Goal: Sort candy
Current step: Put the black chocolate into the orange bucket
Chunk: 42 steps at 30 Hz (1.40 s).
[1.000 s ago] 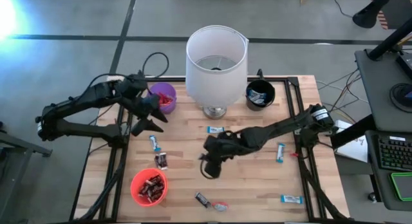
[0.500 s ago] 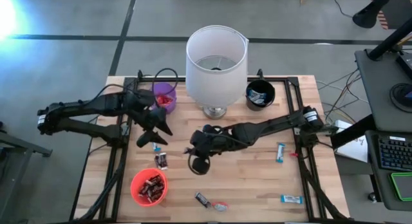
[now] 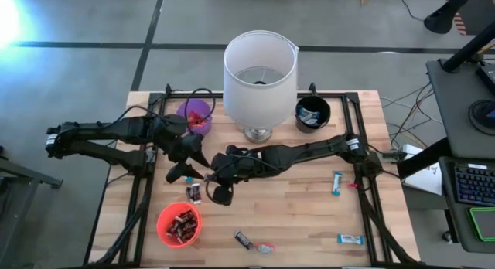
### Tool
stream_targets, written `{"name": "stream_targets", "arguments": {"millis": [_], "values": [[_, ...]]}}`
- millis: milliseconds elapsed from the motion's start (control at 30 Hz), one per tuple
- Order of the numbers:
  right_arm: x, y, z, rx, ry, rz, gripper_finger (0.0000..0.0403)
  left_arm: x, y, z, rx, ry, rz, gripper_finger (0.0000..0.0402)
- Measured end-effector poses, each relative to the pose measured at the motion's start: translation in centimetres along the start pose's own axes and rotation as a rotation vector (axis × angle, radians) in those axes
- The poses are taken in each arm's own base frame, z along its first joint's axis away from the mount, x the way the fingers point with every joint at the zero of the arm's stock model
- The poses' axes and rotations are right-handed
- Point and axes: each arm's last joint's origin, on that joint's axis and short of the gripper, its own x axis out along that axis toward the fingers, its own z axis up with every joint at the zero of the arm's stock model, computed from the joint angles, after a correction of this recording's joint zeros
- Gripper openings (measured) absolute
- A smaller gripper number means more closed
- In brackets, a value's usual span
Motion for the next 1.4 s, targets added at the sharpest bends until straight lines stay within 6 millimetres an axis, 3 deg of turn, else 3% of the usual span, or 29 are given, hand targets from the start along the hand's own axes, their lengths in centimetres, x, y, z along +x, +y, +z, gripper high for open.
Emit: {"name": "stream_targets", "arguments": {"millis": [300,733,867,1200,1400], "values": [[0.3,-1.3,-0.1,0.027,0.069,-0.085,0.0018,0.1,-0.2,-0.1,0.005,0.003,-0.011,0.023],[0.2,-1.1,0.4,0.031,0.024,-0.085,0.0018,1.3,0.4,0.5,0.024,-0.005,-0.002,0.0227],[0.2,-1.1,0.4,0.032,0.021,-0.08,0.0018,1.5,0.5,0.4,0.024,0.01,0.001,0.0196],[0.0,-0.9,0.5,0.032,0.018,-0.056,0.0021,1.4,0.5,0.4,0.025,0.007,0.005,0.0071],[0.0,-0.8,0.6,0.027,0.022,-0.027,0.0033,1.4,0.4,0.4,0.026,0.007,-0.003,0.004]]}}
